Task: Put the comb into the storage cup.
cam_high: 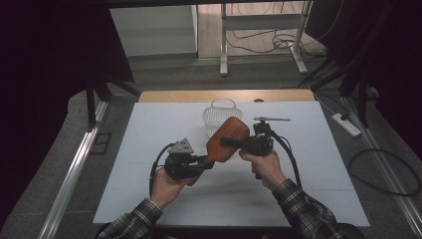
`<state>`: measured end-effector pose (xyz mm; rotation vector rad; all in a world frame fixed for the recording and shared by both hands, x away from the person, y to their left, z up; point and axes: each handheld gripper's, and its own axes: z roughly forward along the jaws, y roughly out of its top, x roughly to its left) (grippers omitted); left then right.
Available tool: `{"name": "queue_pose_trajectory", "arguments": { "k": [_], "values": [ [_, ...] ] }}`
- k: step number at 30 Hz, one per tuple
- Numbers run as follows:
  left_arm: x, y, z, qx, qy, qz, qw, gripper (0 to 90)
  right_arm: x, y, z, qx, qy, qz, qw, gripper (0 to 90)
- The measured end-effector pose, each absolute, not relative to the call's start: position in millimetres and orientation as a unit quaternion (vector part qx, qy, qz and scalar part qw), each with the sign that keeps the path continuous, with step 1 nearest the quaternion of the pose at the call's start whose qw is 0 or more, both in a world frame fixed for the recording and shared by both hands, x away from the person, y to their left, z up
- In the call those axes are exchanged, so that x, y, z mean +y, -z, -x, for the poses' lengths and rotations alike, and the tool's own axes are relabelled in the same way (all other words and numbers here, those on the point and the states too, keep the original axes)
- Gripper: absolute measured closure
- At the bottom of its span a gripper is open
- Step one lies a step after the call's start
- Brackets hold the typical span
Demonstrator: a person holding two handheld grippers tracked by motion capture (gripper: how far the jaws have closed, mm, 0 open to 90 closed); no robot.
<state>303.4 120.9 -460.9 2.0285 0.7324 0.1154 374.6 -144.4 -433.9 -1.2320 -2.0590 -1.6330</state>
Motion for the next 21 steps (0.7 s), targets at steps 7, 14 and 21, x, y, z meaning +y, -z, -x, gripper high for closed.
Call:
{"name": "queue_pose_trajectory", "arguments": {
  "k": [7,14,21],
  "values": [
    [114.4,465.4,-304.6,0.295,-0.047,-0.840,0.454,71.0,-148.2,433.0,-373.7,-0.694,0.566,0.422,0.140,48.0],
    [113.1,467.3,-305.7,0.295,-0.045,-0.841,0.452,70.5,-148.0,432.1,-372.3,-0.691,0.563,0.428,0.148,52.7],
    [113.6,467.2,-306.5,0.295,-0.042,-0.837,0.460,62.2,-147.2,428.7,-369.5,-0.696,0.557,0.431,0.142,54.3]
  ]
}}
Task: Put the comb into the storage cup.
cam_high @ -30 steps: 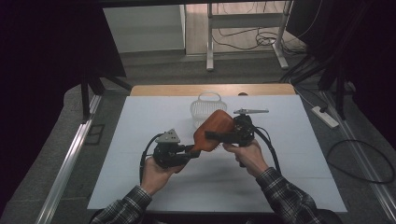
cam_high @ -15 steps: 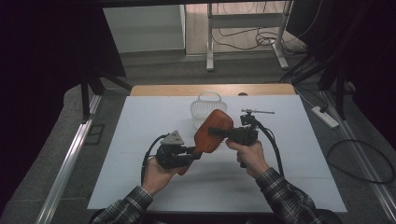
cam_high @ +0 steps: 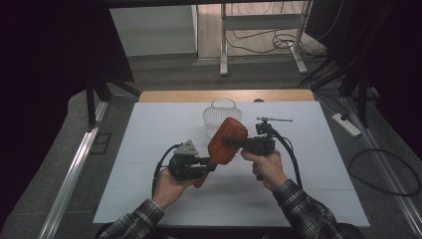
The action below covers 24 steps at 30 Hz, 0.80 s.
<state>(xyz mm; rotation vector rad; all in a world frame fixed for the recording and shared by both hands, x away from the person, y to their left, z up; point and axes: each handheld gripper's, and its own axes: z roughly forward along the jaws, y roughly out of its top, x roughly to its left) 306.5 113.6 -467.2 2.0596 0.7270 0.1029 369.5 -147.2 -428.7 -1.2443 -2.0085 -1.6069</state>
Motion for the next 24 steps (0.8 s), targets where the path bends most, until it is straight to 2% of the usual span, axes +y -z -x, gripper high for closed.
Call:
{"name": "queue_pose_trajectory", "arguments": {
  "k": [4,7,8,9,10,11,17,18,19,24],
  "values": [
    [117,467,-308,0.302,-0.046,-0.834,0.459,57.4,-146,426,-368,-0.702,0.554,0.430,0.124,54.2],
    [120,467,-308,0.309,-0.049,-0.831,0.460,50.3,-147,424,-368,-0.702,0.555,0.430,0.116,54.3],
    [121,467,-309,0.309,-0.049,-0.831,0.459,45.2,-148,422,-368,-0.703,0.556,0.428,0.110,54.1],
    [121,467,-309,0.309,-0.050,-0.832,0.459,45.2,-148,422,-368,-0.703,0.556,0.428,0.110,54.1],
    [122,468,-308,0.309,-0.054,-0.832,0.458,40.9,-149,421,-368,-0.704,0.560,0.425,0.106,54.1],
    [122,469,-308,0.307,-0.058,-0.833,0.457,40.9,-149,421,-368,-0.704,0.560,0.425,0.106,54.1],
    [122,470,-307,0.307,-0.070,-0.835,0.451,27.9,-152,415,-371,-0.705,0.562,0.424,0.088,54.1],
    [123,471,-307,0.307,-0.068,-0.835,0.452,26.5,-152,415,-371,-0.705,0.562,0.424,0.087,54.1],
    [124,471,-307,0.310,-0.062,-0.835,0.450,21.2,-153,413,-373,-0.705,0.563,0.424,0.083,54.1],
    [127,472,-307,0.310,-0.049,-0.835,0.451,14.8,-153,411,-375,-0.706,0.563,0.424,0.075,54.0]
  ]
}}
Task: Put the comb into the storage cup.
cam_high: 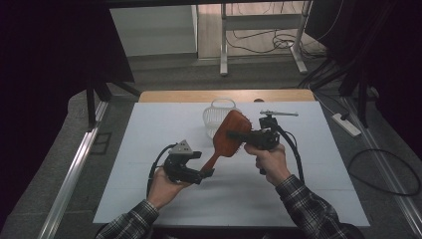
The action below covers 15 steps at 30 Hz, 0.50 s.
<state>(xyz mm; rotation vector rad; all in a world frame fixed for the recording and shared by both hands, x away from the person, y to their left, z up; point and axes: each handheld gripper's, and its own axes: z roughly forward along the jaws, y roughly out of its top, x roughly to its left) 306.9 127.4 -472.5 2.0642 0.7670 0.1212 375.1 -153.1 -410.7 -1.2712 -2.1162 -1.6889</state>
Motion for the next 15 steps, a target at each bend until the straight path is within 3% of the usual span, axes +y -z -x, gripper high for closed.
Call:
{"name": "queue_pose_trajectory", "arguments": {
  "k": [4,15],
  "values": [
    [131,473,-306,0.311,-0.039,-0.837,0.448,8.6,-154,408,-377,-0.705,0.564,0.425,0.066,54.0],
    [141,473,-302,0.312,-0.036,-0.835,0.452,2.4,-155,398,-385,-0.703,0.567,0.426,0.055,54.0]
  ]
}}
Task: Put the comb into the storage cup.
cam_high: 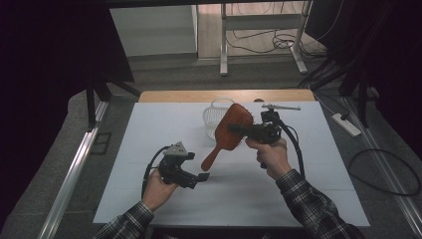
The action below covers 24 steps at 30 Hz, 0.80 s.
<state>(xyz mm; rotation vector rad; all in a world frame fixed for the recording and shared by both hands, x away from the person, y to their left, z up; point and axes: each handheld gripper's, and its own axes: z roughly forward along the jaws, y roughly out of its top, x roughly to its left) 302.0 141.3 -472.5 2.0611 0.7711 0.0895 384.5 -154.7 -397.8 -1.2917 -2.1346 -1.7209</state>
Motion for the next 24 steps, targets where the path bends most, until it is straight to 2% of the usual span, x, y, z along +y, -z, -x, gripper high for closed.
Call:
{"name": "queue_pose_trajectory", "arguments": {
  "k": [24],
  "values": [
    [164,476,-283,0.329,-0.047,-0.838,0.432,0.0,-151,378,-403,-0.701,0.570,0.429,0.025,53.9]
  ]
}}
